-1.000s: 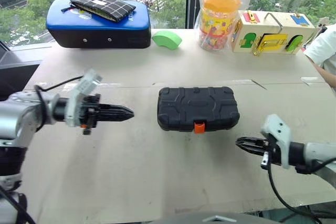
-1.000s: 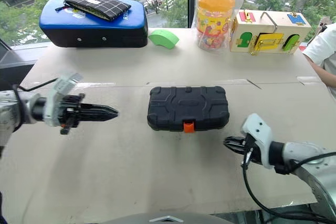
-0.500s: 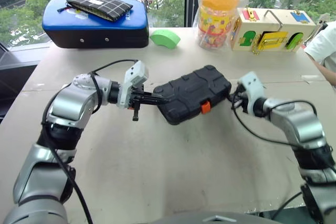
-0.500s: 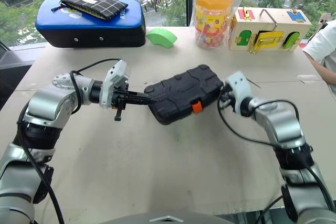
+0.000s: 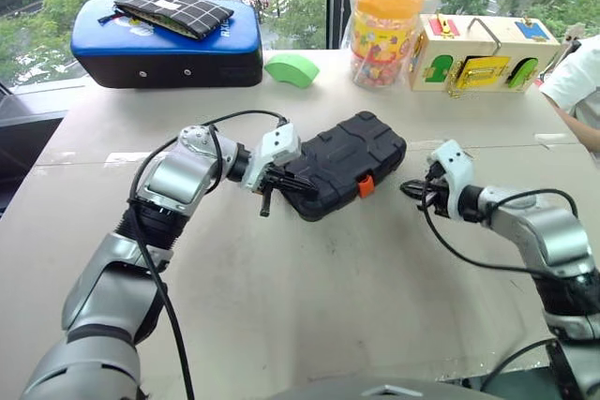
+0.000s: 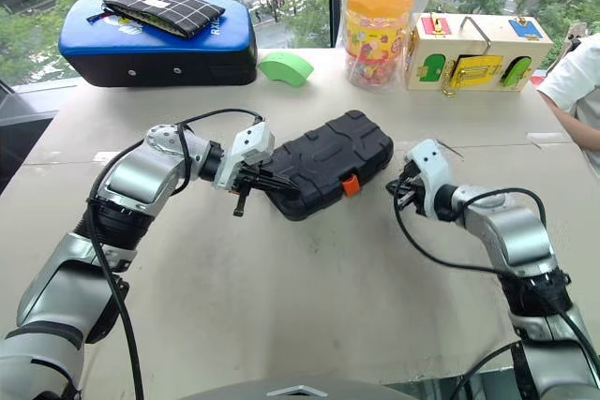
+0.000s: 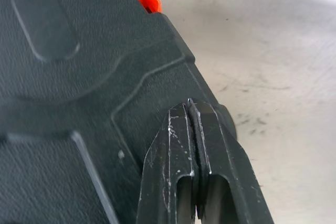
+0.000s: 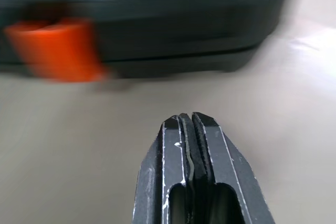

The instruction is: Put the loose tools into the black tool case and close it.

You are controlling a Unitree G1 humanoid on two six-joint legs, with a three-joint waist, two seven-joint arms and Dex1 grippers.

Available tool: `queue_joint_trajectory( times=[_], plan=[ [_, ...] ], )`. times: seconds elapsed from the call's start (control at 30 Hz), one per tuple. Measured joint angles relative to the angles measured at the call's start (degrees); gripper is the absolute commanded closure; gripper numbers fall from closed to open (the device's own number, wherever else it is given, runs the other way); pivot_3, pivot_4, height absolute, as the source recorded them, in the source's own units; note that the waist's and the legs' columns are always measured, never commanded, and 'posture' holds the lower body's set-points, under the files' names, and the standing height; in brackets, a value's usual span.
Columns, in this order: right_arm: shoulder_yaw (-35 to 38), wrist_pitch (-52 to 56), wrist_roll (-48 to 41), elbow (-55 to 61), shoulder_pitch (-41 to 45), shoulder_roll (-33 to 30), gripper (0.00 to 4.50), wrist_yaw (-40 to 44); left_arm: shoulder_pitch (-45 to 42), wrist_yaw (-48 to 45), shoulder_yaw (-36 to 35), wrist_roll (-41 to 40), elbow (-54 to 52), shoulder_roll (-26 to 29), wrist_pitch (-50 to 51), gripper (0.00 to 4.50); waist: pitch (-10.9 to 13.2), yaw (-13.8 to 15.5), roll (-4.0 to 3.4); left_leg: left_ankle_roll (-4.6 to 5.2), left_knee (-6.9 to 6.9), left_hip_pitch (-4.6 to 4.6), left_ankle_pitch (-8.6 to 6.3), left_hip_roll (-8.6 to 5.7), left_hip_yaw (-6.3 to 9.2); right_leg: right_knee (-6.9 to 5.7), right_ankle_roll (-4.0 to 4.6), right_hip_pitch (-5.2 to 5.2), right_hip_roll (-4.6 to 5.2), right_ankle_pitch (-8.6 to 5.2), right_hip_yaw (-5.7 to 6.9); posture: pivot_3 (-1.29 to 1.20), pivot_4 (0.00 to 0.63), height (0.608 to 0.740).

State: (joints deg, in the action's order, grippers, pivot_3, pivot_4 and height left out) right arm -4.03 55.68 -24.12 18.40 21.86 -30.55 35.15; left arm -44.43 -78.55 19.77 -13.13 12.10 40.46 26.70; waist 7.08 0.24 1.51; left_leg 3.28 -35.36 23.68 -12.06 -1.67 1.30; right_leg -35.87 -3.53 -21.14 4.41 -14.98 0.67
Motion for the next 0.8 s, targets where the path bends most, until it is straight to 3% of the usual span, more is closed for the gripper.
queue_joint_trajectory(
  times=[0.37,0.8],
  plan=[
    [0.57,1.10,-1.76,1.82,2.08,15.17,4.50,-9.83,-0.11,0.48,-0.15,1.36,-0.22,-1.69,0.49,4.49,-0.06,0.48,-0.03,-0.02,-0.07,-0.09,0.01,-0.03,0.22,-0.03,0.01,0.16,0.00,0.00,0.05,0.00,0.150,0.740],
    [-4.28,-1.05,1.37,-1.70,2.02,12.73,4.50,-10.28,1.96,1.59,-1.23,1.76,-1.98,-1.44,1.58,4.49,-0.25,0.18,0.02,-0.02,0.07,-0.62,0.00,0.02,0.08,-0.04,0.03,0.53,-0.14,-0.02,-0.08,0.00,0.150,0.740]
  ],
)
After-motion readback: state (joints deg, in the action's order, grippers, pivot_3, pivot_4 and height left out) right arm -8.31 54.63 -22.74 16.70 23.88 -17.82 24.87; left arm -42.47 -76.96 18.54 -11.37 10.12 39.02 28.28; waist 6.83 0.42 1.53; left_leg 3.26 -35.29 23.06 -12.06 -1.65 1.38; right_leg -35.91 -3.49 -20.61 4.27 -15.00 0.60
